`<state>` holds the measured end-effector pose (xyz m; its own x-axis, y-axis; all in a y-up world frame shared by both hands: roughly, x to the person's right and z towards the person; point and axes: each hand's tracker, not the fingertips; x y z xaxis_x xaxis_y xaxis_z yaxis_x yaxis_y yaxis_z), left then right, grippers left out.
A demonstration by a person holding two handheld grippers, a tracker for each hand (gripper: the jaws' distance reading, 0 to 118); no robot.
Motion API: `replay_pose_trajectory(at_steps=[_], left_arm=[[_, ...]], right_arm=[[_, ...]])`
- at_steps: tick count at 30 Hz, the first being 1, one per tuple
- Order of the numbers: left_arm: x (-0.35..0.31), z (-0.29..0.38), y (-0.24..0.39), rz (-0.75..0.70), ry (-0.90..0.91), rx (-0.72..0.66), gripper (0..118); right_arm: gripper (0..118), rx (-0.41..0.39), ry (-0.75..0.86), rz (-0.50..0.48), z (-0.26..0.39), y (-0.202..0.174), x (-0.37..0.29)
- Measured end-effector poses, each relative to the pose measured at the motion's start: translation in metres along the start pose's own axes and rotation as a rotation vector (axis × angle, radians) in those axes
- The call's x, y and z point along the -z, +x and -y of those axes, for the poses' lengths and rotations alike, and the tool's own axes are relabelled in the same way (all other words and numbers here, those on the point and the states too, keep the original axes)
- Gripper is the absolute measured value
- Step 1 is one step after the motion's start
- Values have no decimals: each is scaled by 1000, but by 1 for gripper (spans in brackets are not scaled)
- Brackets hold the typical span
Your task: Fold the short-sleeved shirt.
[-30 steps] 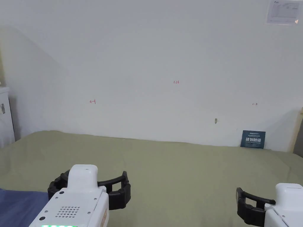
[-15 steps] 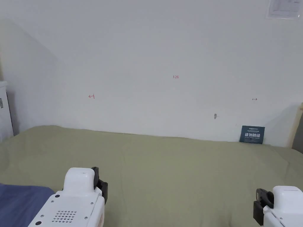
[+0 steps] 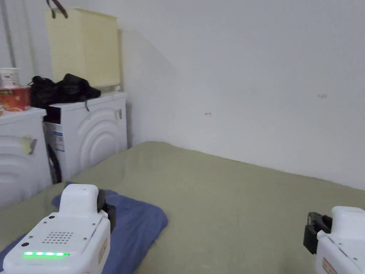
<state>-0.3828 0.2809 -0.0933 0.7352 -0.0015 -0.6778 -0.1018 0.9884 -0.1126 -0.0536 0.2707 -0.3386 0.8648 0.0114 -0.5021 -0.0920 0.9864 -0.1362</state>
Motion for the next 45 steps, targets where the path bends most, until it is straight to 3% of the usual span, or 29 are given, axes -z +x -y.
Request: replay_pose_trajectory(at_steps=[6, 8, 12, 17, 20, 25, 29, 33, 35, 36, 37, 38, 39, 40, 45], left_arm=[[-33, 28, -73, -177, -76, -63, 1], [-41, 37, -85, -214, -86, -70, 1], [-39, 45, -95, -236, -115, -74, 1], [-3, 44, -91, -184, -147, -95, 1], [49, 39, -81, -162, -213, -74, 1], [165, 8, -63, -4, -352, -8, 1], [291, -24, -35, 130, -637, 107, 1], [397, -7, -14, 273, -942, 80, 1], [426, 13, -5, 258, -1055, 94, 1], [437, 23, -2, 261, -1053, 116, 6], [443, 33, 0, 253, -1051, 119, 25], [452, 43, -1, 251, -1052, 101, 78], [459, 55, -2, 253, -1091, 56, 113], [464, 66, -2, 262, -1126, 32, 118], [479, 106, -4, 269, -1194, 33, 111]], right_arm=[[1, -24, -56, -199, 10, -103, 31], [1, -32, -61, -226, 15, -124, 35], [1, -30, -82, -266, 23, -141, 41], [1, -37, -102, -258, 24, -133, 58], [1, -79, -97, -248, 23, -129, 77], [1, -85, -114, -226, 20, -128, 111], [1, -113, -145, -209, 25, -138, 141], [1, -111, -176, -186, 37, -147, 164], [1, -94, -194, -176, 43, -148, 171], [1, -83, -201, -171, 46, -148, 175], [1, -74, -215, -165, 49, -147, 179], [1, -70, -227, -164, 51, -147, 183], [1, -72, -235, -163, 54, -147, 188], [1, -77, -240, -162, 56, -147, 191], [1, -87, -269, -177, 71, -150, 200]])
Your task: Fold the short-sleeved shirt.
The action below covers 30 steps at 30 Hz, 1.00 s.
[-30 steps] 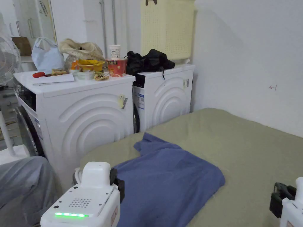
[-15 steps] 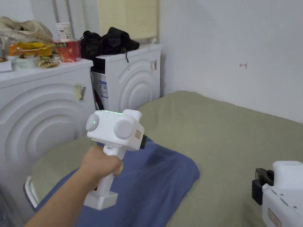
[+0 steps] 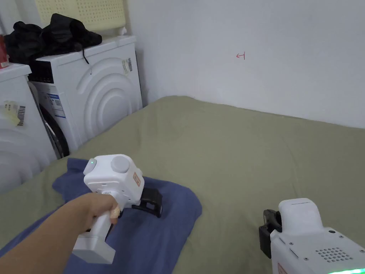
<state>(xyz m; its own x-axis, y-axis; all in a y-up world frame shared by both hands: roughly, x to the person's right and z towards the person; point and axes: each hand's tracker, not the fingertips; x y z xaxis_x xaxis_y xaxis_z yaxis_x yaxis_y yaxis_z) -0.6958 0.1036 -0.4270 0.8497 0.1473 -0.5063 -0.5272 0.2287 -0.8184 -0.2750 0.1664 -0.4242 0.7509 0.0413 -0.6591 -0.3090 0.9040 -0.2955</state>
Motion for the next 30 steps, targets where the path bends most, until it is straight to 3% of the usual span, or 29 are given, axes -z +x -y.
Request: replay_pose_trajectory(at_steps=[4, 6, 7, 8, 9, 14, 19, 30], left_arm=[[14, 10, -3, -57, -47, 44, 86], [0, 15, -8, -3, 12, 59, 71], [-7, 15, -4, 25, 27, 70, 46], [-13, 17, -3, 15, 32, 79, 5], [-22, 19, -2, -59, 67, 104, 5], [-66, 22, 9, -8, 99, 134, 5], [-117, 29, 42, -11, 174, 159, 5], [-166, 41, 231, 155, 276, 393, 5]], right_arm=[[1, -6, -30, -1, 9, -4, 5], [1, -37, -74, 17, 14, -8, 7], [1, -32, -70, 16, 17, -8, 7], [1, -25, -72, 11, 20, -8, 5], [1, -15, -75, 11, 22, -8, 4], [1, 16, -100, 14, 34, -2, -10], [1, 59, -93, 60, 39, 28, -39], [1, 117, -83, 323, 55, 157, -150]])
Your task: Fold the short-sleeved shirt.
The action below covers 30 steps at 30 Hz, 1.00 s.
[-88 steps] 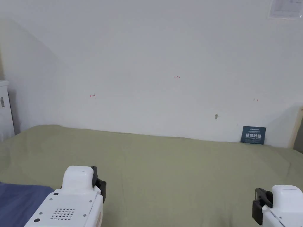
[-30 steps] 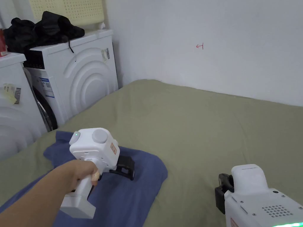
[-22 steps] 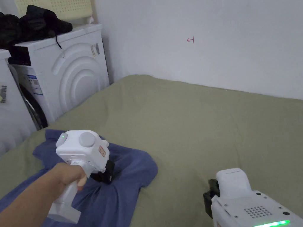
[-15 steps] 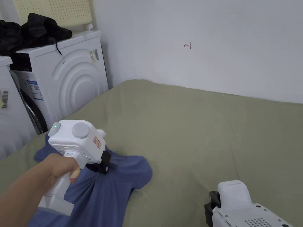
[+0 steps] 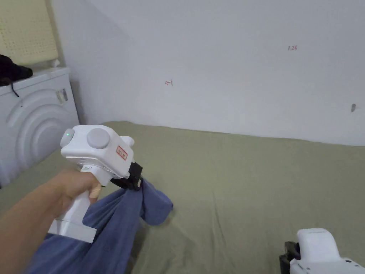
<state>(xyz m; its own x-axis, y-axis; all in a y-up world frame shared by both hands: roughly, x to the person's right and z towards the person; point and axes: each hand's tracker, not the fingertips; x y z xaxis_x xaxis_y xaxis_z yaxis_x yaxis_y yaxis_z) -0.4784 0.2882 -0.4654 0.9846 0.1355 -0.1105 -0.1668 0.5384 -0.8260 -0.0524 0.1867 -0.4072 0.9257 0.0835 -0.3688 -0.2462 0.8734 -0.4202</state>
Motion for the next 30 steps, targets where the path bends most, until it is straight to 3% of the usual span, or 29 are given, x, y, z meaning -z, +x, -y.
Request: replay_pose_trajectory(at_steps=[7, 14, 18, 25, 26, 27, 28, 29, 30], left_arm=[[15, -21, 169, 217, 21, 245, 4], [47, 1, 338, 468, -24, 455, 5], [79, 37, 416, 585, -122, 509, 4], [148, 121, 459, 615, -259, 490, 5], [155, 127, 459, 594, -249, 454, 16], [161, 131, 456, 554, -214, 401, 42], [165, 131, 451, 516, -203, 336, 79], [168, 132, 446, 479, -211, 286, 109], [168, 129, 436, 434, -238, 244, 109]], right_arm=[[1, 81, -15, 222, 20, 123, -54], [1, 163, -60, 413, 49, 216, -107], [1, 203, -78, 478, 65, 249, -129], [1, 224, -112, 489, 84, 262, -131], [1, 226, -113, 483, 85, 260, -128], [1, 226, -116, 479, 85, 258, -123], [1, 226, -121, 473, 85, 255, -120], [1, 227, -128, 461, 83, 253, -117], [1, 229, -127, 443, 81, 250, -115]])
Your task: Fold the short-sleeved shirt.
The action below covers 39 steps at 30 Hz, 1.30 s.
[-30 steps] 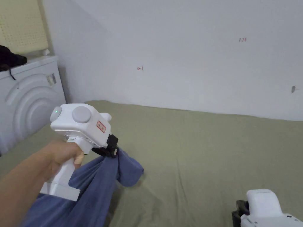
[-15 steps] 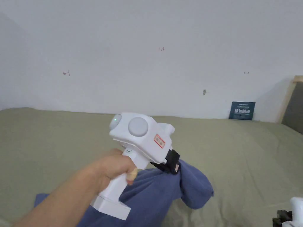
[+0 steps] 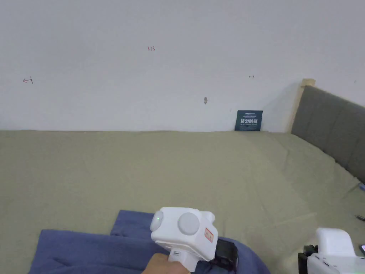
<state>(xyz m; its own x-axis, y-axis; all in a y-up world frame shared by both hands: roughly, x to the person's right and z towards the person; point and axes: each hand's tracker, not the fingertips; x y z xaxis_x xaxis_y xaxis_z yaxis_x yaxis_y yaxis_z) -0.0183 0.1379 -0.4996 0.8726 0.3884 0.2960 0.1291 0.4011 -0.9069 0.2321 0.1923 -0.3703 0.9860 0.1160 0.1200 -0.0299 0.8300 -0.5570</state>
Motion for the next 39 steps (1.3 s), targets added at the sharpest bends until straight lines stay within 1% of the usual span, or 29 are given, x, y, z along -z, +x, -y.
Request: replay_pose_trajectory(at_steps=[1, 3, 4, 7, 8, 9, 11, 13, 18, 23, 25, 28, 29, 31, 34, 37, 39], left_arm=[[-11, 2, -11, -4, 2, -31, 103], [-52, 6, -38, 34, 99, -30, 102], [-75, 10, -51, 4, 144, -32, 98], [-154, 37, -94, -139, 286, -29, 80], [-179, 51, -110, -193, 325, -51, 67], [-202, 66, -127, -232, 366, -81, 50], [-238, 98, -157, -342, 427, -152, 0], [-267, 133, -180, -436, 467, -215, 0], [-293, 200, -216, -486, 436, -301, 0], [-283, 209, -235, -472, 419, -359, 0], [-276, 196, -239, -456, 410, -371, 0], [-262, 154, -255, -420, 357, -355, 0], [-255, 133, -262, -432, 346, -352, 0], [-242, 93, -280, -399, 289, -330, 0], [-214, 33, -303, -407, 213, -299, 0], [-184, -8, -327, -433, 127, -329, 0], [-165, -23, -342, -404, 67, -376, 0]], right_arm=[[1, -2, 3, -9, -2, -4, 0], [1, -20, 15, -28, -5, -12, -4], [1, -28, 19, -35, -7, -16, -5], [1, -49, 24, -63, -15, -28, -8], [1, -58, 30, -77, -17, -32, -9], [1, -65, 35, -85, -19, -37, -10], [1, -75, 42, -103, -22, -46, -12], [1, -67, 42, -133, -22, -53, -12], [1, -78, 33, -158, -19, -74, -6], [1, -108, 13, -180, -19, -93, 3], [1, -108, 7, -192, -20, -96, 6], [1, -127, 0, -181, -22, -102, 13], [1, -121, -4, -187, -24, -101, 15], [1, -109, -13, -202, -27, -102, 20], [1, -134, -6, -189, -28, -106, 26], [1, -121, -20, -192, -30, -105, 36], [1, -119, -41, -183, -32, -107, 47]])
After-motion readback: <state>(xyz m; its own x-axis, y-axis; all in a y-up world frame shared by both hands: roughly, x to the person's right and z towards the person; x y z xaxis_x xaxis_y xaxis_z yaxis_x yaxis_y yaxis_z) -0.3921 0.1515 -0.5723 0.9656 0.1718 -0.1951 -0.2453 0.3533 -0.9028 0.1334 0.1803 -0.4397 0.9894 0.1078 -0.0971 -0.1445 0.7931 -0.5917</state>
